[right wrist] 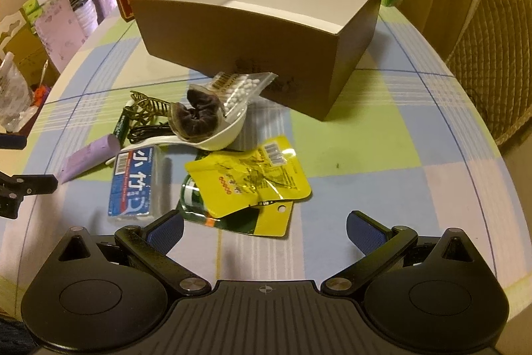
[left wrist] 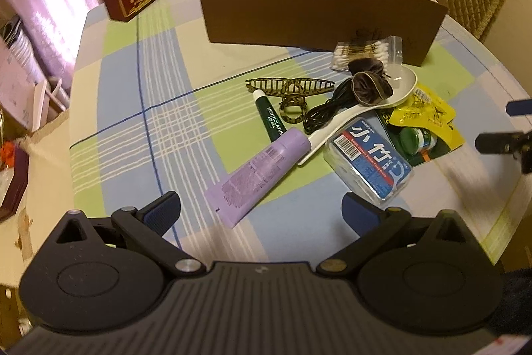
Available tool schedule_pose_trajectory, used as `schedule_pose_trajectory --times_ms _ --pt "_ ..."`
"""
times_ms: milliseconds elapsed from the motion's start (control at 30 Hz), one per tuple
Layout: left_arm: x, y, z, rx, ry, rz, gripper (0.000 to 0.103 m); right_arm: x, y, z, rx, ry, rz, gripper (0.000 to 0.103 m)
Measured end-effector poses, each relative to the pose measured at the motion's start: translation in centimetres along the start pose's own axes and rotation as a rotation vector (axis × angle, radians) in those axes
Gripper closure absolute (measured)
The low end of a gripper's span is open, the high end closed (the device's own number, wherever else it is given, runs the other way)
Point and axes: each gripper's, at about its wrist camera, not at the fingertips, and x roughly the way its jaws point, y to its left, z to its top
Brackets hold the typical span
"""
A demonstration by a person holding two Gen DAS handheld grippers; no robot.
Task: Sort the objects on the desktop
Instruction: 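Move both grippers toward the cluttered items in front of the box, then grasp the purple tube with the left gripper while the right gripper grasps the brown scrunchie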
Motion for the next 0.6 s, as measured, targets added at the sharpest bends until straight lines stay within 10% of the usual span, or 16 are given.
schedule_pose_trajectory --times_ms 600 --pt "6.1 1.1 1.6 0.302 0.013 -0.126 0.03 1.9 -1.8 0.5 0.034 0.039 -0.016 0.002"
